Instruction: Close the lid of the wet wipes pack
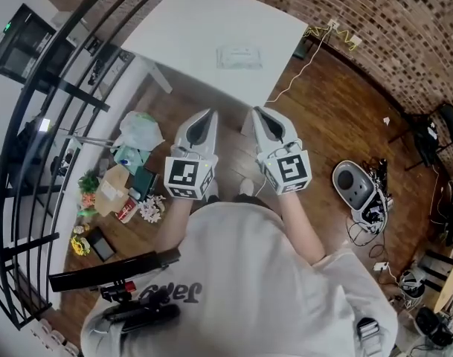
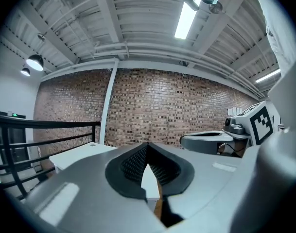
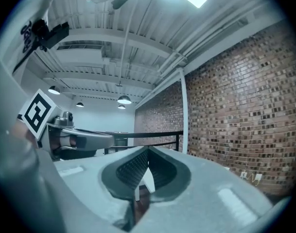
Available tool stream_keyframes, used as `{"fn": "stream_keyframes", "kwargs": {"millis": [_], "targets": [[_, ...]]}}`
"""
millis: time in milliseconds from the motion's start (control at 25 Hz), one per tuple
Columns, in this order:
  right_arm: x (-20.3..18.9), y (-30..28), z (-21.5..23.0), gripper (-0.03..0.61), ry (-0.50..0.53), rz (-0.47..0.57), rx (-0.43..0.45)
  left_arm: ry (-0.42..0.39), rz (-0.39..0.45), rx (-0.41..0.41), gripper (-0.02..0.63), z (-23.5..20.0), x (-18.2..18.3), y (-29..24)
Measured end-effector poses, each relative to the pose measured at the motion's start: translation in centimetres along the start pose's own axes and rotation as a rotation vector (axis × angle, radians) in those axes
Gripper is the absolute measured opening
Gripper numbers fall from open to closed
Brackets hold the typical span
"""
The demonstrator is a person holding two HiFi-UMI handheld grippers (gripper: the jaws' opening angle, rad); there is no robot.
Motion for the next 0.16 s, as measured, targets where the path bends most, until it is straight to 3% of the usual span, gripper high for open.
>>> {"fn": "stream_keyframes", "kwargs": {"millis": [160], "targets": [[0.0,-0.7,0.3,-0.012,0.001,-0.003,-0.047,0.004,-0.002,0.004,0.017,-1.4,0.0,0.6]]}}
Point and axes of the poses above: the fingertips, and each gripper's own axes: y backward along the fingers, z to its right, x out of its top, the point moved 2 cm from there along y, backward along the fingers, and after that the axes turned 12 degrees about z, right-handed, at the moved point
